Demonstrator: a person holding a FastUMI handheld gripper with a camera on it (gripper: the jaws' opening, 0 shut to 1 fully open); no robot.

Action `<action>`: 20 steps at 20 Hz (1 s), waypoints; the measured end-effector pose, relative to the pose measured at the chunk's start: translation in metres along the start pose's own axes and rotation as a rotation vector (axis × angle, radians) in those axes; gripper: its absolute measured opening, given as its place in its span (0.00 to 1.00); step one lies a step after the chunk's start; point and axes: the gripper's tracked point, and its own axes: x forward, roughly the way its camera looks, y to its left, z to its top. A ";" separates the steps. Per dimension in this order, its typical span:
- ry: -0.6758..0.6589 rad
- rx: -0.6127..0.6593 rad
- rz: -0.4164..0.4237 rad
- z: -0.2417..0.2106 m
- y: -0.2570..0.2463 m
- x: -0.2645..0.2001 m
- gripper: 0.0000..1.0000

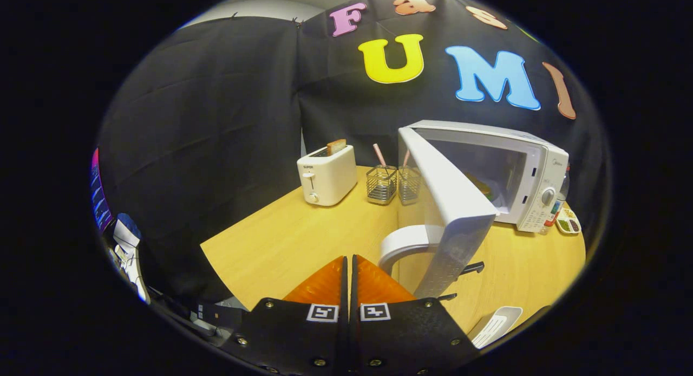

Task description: Open the microwave, put the food inside, and close the microwave door.

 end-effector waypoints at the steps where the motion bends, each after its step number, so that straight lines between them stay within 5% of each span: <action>1: 0.000 0.012 -0.012 0.002 -0.010 -0.001 0.01; 20: 0.007 0.115 -0.240 0.040 -0.180 0.029 0.01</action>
